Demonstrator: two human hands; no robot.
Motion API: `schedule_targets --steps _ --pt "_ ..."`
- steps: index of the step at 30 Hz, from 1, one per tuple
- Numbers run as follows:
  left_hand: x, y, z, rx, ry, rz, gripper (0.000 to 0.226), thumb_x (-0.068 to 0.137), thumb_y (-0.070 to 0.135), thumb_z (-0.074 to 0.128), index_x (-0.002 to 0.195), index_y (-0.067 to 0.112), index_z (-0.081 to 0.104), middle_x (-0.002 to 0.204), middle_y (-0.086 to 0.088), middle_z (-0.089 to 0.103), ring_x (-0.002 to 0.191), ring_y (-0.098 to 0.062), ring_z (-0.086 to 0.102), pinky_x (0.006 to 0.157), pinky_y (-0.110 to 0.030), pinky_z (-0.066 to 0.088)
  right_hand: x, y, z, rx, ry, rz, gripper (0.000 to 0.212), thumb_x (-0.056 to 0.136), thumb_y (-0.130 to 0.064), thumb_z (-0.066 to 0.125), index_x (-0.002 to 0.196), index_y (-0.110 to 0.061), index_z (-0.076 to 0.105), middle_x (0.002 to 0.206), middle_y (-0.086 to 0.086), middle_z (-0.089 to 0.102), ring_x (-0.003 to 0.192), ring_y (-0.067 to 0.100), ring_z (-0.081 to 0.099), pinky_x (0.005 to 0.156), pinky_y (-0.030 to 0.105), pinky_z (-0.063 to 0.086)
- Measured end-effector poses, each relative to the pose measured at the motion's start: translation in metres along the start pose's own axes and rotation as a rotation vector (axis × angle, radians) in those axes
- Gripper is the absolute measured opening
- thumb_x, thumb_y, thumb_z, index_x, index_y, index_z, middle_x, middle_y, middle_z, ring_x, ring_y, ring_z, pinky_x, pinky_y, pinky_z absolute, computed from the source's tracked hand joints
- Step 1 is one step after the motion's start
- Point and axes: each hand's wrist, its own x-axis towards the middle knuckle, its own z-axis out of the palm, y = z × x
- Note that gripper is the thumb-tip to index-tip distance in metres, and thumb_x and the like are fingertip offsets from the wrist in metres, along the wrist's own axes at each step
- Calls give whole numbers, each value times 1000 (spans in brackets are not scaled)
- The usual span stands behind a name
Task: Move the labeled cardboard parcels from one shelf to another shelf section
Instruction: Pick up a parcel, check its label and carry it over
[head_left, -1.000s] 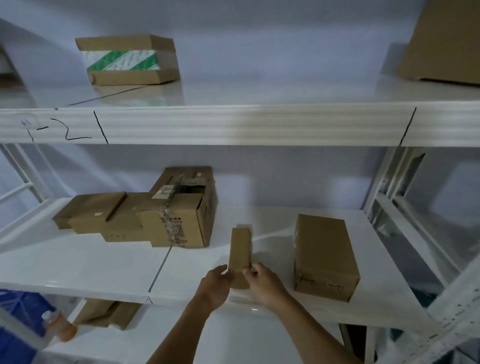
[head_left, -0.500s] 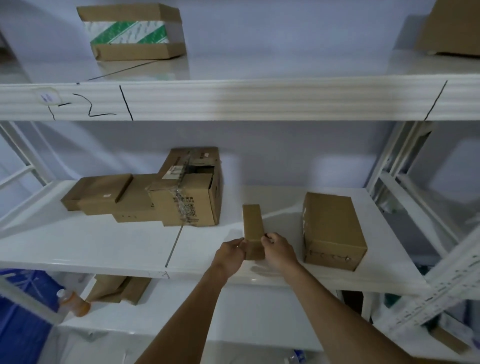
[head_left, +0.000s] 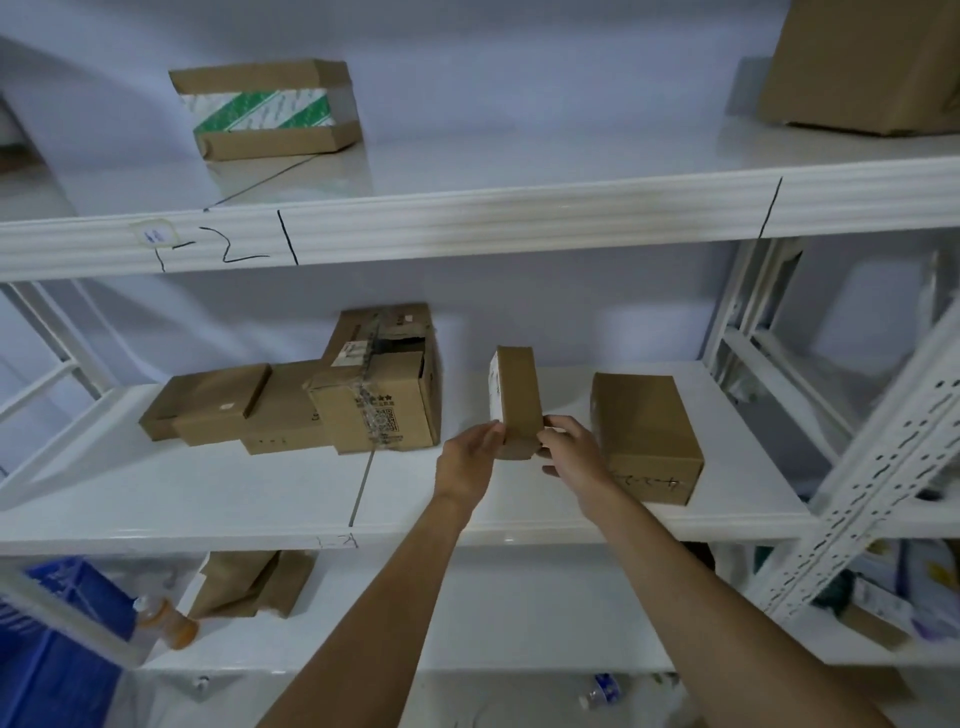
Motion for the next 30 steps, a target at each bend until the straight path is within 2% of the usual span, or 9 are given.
schedule_targets --steps 3,5,10,13,16,22,25,28,30 --pt "-10 13 3 -113 53 34 36 104 32 59 130 10 71 129 -15 71 125 -35 62 113 -52 46 -10 -9 -4 57 9 -53 23 101 -16 52 116 -31 62 108 -2 68 105 19 67 95 43 55" --pt "-14 20 4 -161 89 61 33 104 29 60 129 10 71 127 -11 71 123 -30 62 112 -48 48 -19 -14 -4 79 11 -88 22 101 -16 53 112 -34 60 110 -5 68 109 19 67 98 46 54" --pt "-23 34 3 -287 89 95 20 100 31 66 118 23 72 112 5 72 107 -15 65 85 -29 54 -34 -23 -9 128 21 -183 23 102 -20 57 121 -32 61 116 -10 64 112 17 64 101 45 54" --pt "-28 39 1 -315 76 116 32 97 34 70 127 22 68 115 7 73 105 -8 66 80 -26 53 -41 -29 -14 151 15 -214 23 103 -19 57 111 -41 61 120 -10 65 115 15 64 101 42 54" --pt "-31 40 -5 -321 36 117 44 96 35 71 137 22 61 118 7 72 106 -4 66 81 -26 53 -49 -33 -17 155 22 -240 25 103 -18 57 107 -43 62 120 -9 67 113 13 64 100 40 54" --pt "-29 32 -16 -327 -29 75 63 93 35 75 149 17 52 125 2 73 113 -11 68 95 -32 56 -58 -26 -15 120 64 -287 18 103 -21 58 114 -35 63 116 -13 67 113 11 64 100 39 52" --pt "-28 28 -19 -357 -51 62 68 91 33 78 151 18 50 123 5 74 114 -11 70 95 -31 55 -59 -21 -8 80 105 -341 12 100 -35 64 112 -36 62 112 -18 68 108 3 64 94 34 52" --pt "-28 28 -19 -340 -44 84 67 89 31 79 149 20 50 123 2 74 113 -14 71 94 -31 55 -58 -22 -1 34 131 -387 32 94 -43 71 117 -26 58 107 -21 66 98 -7 66 82 19 51" --pt "-29 30 -16 -290 -31 116 56 89 29 79 141 23 58 113 1 77 103 -10 74 86 -25 56 -58 -25 2 8 135 -383 41 90 -46 75 118 -24 54 104 -23 63 91 -19 62 68 7 50"
